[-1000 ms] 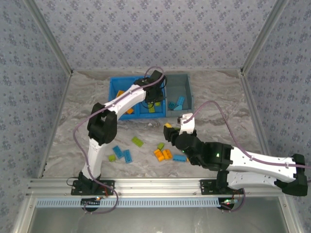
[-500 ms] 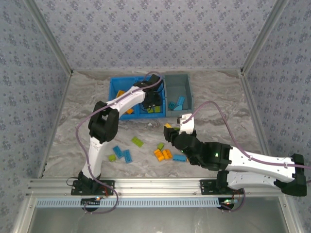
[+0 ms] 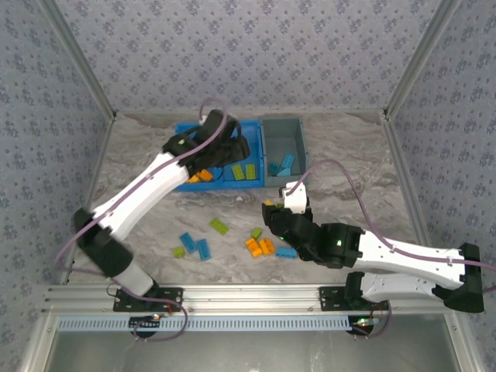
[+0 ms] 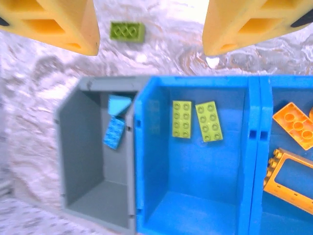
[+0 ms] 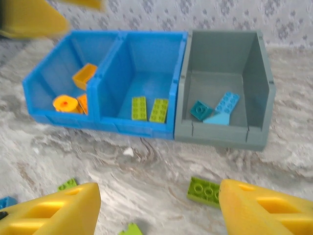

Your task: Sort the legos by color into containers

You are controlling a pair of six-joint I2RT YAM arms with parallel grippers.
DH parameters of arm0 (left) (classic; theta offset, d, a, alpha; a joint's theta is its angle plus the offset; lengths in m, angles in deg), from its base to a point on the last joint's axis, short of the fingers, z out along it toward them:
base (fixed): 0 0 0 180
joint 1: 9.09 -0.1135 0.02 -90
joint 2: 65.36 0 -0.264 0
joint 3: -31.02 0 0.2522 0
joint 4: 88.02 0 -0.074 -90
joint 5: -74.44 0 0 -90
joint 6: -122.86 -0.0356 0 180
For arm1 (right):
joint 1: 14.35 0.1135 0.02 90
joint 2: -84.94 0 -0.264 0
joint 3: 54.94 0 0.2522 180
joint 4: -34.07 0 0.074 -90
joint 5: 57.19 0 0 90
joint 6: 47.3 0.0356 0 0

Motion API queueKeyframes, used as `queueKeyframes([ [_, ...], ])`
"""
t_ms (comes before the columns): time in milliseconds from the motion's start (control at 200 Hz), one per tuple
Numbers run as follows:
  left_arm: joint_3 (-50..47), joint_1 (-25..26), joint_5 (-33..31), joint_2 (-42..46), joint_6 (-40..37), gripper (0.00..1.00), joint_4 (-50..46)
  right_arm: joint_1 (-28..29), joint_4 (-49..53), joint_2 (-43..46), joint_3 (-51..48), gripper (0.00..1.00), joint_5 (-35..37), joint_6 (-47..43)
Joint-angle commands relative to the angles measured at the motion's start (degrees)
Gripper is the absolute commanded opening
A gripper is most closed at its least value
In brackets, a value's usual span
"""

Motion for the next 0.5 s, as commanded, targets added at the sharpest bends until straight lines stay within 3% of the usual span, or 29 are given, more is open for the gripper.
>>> queueKeyframes([
  [0, -8.7, 1.5, -0.2, 6.9, 2.0, 0.59, -1.7, -0.6, 10.3, -1.8, 2.9, 0.67, -2.1, 7.2],
  [160, -22.1, 5.1, 1.0, 19.5, 4.0, 0.6, -1.0, -1.1, 18.1, -3.0, 2.4, 0.67, -6.3, 14.5],
  [240, -27.1, 10.0, -1.9, 26.1, 6.0, 0.62, -1.5, -3.5, 21.0, -2.8, 1.9, 0.67, -9.0, 15.9],
  [385, -33.6, 19.6, -7.7, 34.1, 10.5, 0.66, -2.3, -11.5, 17.4, 0.4, 0.4, 0.66, -17.7, 8.4],
  [495, -36.2, 21.6, -9.5, 36.3, 13.1, 0.65, -3.5, -15.4, 16.1, 1.2, -0.4, 0.66, -22.2, 5.9],
])
